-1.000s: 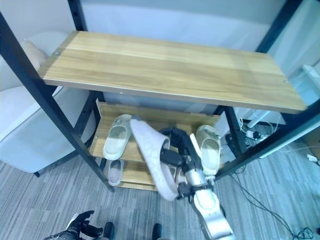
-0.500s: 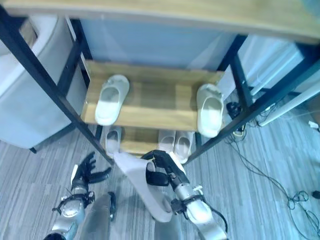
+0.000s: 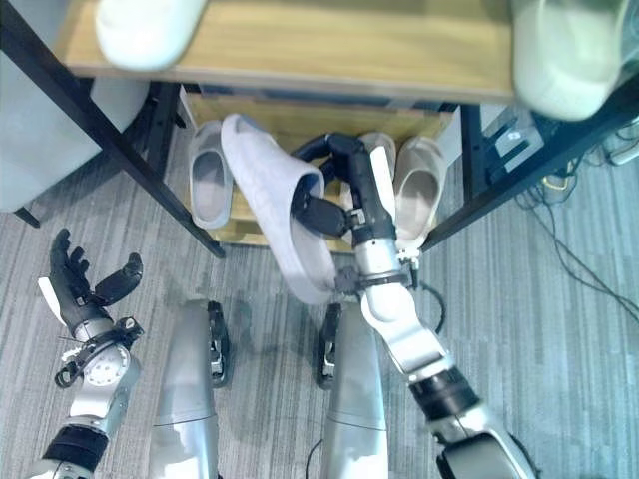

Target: Arrange the slippers neatly on the shoe rack.

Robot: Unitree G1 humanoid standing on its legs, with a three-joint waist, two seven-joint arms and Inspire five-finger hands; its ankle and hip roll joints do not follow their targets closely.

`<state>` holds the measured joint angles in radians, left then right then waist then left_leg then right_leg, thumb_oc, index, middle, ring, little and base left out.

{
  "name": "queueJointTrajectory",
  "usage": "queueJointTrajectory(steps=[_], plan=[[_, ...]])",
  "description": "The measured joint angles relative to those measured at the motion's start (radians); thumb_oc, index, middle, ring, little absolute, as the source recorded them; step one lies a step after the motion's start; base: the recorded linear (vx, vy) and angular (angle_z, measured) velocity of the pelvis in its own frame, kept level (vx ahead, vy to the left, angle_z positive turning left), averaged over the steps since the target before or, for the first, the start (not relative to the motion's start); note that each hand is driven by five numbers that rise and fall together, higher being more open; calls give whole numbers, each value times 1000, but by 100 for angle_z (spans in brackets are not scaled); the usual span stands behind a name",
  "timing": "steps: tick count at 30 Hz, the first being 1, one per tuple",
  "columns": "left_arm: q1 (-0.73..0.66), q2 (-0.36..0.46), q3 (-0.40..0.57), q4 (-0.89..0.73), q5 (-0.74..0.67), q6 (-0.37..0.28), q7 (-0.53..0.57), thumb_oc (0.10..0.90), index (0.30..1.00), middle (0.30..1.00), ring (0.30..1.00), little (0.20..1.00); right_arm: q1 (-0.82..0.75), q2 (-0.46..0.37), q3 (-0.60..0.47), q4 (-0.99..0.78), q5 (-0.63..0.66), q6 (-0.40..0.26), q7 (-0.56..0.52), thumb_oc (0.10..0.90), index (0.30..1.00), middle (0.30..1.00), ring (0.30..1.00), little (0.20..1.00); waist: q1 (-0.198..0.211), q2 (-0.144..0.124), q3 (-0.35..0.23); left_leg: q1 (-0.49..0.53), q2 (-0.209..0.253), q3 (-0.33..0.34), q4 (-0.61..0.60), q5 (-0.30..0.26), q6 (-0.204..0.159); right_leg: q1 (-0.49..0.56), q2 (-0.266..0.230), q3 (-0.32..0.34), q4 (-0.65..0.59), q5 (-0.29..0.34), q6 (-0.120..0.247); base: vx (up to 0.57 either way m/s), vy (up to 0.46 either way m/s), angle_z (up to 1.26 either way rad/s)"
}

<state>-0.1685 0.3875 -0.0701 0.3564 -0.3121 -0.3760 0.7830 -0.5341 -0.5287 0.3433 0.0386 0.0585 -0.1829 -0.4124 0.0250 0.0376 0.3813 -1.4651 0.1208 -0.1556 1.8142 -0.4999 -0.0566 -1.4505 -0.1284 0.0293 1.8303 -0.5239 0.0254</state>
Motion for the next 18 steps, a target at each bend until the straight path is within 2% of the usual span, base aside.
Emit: queueJointTrajectory(steps=[2,5,7,9,12,17,18], plan=[[-19,15,7,1,-1,-1,42,800,900,900,900,900,-67,-5,20,58,0,4,-41,400,300,300,300,300,1,16,12,-48,-14,-12,67,-13,-9,-47,1,12,67,-16,4,76,8,8],[-82,41,33,36,-12,-1,85,800,900,900,900,900,-207,-20,45,147,-1,37,-75,400,300,300,300,300,12,26,86,-85,-23,-15,165,-30,-11,-92,2,42,171,-31,12,58,-1,3],[-115,41,68,41,-41,-1,104,800,900,900,900,900,-261,-23,49,187,-4,62,-86,400,300,300,300,300,12,21,116,-97,-34,-19,207,-34,-13,-107,1,55,219,-44,11,36,7,6],[-141,61,83,66,-63,-7,122,800,900,900,900,900,-366,-50,121,300,-24,74,-115,400,300,300,300,300,7,19,130,-120,-45,-23,258,-48,-11,-128,0,68,272,-60,20,31,5,10],[-186,80,95,65,-103,-17,126,800,900,900,900,900,-509,-52,165,451,-11,104,-136,400,300,300,300,300,22,17,145,-167,-56,-29,327,-58,-19,-168,-4,89,345,-88,36,37,0,10],[-194,81,86,64,-118,-24,116,800,900,900,900,900,-642,-49,235,609,45,103,-144,400,300,300,300,300,31,0,156,-176,-62,-27,389,-107,-21,-173,-15,107,403,-135,39,50,32,3],[-194,80,76,64,-118,-24,100,800,900,900,900,900,-660,-49,236,637,67,103,-146,400,300,300,300,300,44,-1,157,-175,-59,-26,394,-120,-18,-170,-14,107,404,-144,42,54,49,-3]])
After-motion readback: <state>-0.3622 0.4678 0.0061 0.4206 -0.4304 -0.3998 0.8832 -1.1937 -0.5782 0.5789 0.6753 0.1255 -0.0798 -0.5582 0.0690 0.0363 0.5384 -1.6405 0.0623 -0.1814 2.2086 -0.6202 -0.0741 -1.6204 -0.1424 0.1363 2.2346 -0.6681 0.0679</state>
